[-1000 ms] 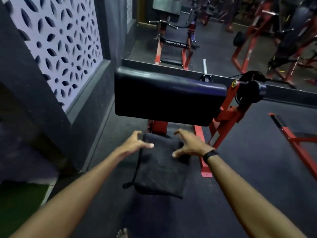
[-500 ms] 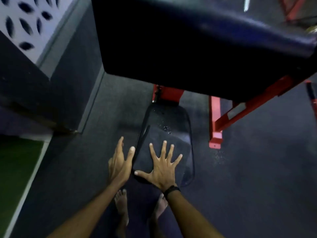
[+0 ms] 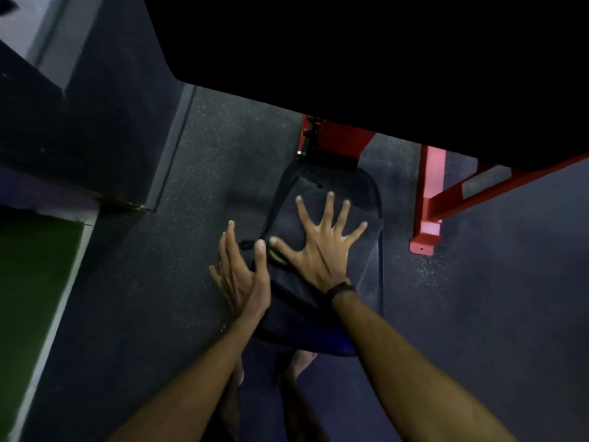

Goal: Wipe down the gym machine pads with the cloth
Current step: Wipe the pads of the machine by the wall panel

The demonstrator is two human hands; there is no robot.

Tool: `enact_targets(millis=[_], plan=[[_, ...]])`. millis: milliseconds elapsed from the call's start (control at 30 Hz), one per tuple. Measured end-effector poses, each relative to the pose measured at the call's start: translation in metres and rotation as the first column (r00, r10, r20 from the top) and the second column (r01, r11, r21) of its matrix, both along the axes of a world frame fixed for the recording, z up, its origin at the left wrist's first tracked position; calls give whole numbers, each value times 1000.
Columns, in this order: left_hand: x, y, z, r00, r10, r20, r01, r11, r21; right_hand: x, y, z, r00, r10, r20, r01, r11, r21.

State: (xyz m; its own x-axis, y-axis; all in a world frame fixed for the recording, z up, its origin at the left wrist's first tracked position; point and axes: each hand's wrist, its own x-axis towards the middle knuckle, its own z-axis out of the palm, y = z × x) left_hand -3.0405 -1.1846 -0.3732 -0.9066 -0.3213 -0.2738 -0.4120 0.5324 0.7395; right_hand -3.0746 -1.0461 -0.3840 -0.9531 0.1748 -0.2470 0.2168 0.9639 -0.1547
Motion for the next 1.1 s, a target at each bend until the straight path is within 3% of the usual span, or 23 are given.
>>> enact_targets(millis=[67, 267, 500, 600, 733, 900, 967, 1100], plan=[[4, 12, -6, 999, 38, 28, -36, 999, -39, -28, 14, -4, 1000, -13, -3, 13, 1000, 11], [3, 21, -21, 999, -48, 17, 51, 970, -236, -56, 25, -10, 1000, -17, -3, 17, 1000, 18], [6, 21, -25, 998, -31, -59, 16, 973, -230, 5, 18, -7, 982, 33, -188, -48, 996, -79], [5, 21, -26, 998, -32, -61, 17, 973, -232, 36, 24, -3, 961, 100, -258, -106, 994, -8], [7, 20, -25, 997, -27, -76, 8, 973, -230, 3, 33, 3, 954, 142, -263, -134, 990, 46], [8, 20, -26, 996, -6, -94, -13, 979, -203, 5, 36, 20, 923, 68, -378, -151, 969, -195], [9, 20, -26, 992, 26, -125, -47, 985, -168, 21, 27, 38, 935, 55, -351, -152, 954, -257], [10, 15, -30, 978, 115, -172, -135, 985, -106, 66, -5, 50, 987, 129, -98, -152, 948, -281]])
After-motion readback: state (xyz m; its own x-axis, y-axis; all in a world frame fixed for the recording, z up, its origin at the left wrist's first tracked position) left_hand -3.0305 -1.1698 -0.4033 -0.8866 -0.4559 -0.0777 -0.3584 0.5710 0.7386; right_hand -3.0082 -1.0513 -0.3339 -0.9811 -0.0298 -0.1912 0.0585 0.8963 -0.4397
